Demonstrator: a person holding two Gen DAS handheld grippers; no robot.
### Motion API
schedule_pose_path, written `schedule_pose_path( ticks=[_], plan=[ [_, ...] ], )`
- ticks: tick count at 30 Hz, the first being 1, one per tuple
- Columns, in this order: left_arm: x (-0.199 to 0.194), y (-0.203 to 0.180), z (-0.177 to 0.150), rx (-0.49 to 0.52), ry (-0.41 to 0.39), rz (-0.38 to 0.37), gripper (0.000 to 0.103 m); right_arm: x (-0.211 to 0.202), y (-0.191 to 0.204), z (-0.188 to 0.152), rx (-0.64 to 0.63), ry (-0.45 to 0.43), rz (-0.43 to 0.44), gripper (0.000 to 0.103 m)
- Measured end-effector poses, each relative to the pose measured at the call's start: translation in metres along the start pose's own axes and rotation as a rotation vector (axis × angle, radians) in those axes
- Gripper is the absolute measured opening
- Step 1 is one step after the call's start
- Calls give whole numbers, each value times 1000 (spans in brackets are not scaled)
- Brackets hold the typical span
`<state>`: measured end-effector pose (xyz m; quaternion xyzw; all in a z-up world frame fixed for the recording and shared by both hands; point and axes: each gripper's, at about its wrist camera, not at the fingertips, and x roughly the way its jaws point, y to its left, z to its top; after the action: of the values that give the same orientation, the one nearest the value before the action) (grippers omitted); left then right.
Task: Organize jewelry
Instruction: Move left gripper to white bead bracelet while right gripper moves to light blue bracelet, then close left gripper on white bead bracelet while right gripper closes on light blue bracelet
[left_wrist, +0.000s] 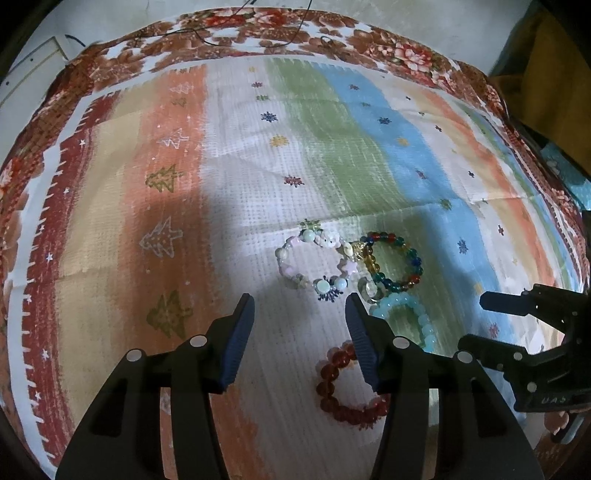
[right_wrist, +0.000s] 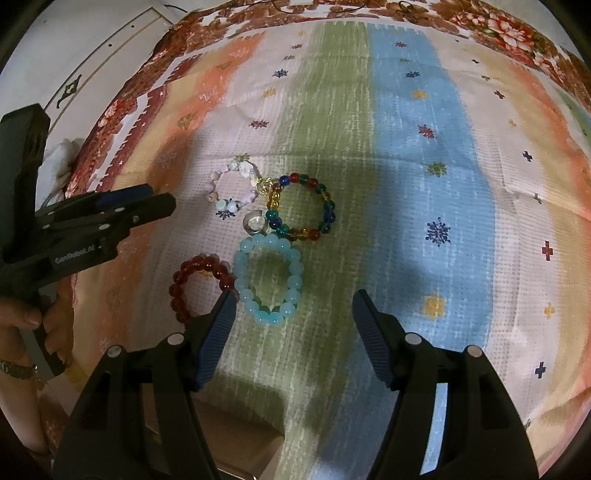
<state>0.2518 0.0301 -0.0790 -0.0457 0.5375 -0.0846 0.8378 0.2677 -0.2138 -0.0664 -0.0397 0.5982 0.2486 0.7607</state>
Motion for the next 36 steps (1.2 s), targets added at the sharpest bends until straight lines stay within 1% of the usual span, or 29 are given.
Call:
schedule_pose_path(
  ticks=[2, 17, 36],
  plan=[
    [4, 1, 2, -1, 5, 6, 52, 3, 0, 1, -2, 6, -5, 69],
    [30, 9, 17, -14, 37, 23, 52, 32, -9, 11, 6, 55, -36, 69],
    [58, 13, 23, -4, 80, 54, 52, 52, -10, 15, -3, 84, -64, 69]
  ],
)
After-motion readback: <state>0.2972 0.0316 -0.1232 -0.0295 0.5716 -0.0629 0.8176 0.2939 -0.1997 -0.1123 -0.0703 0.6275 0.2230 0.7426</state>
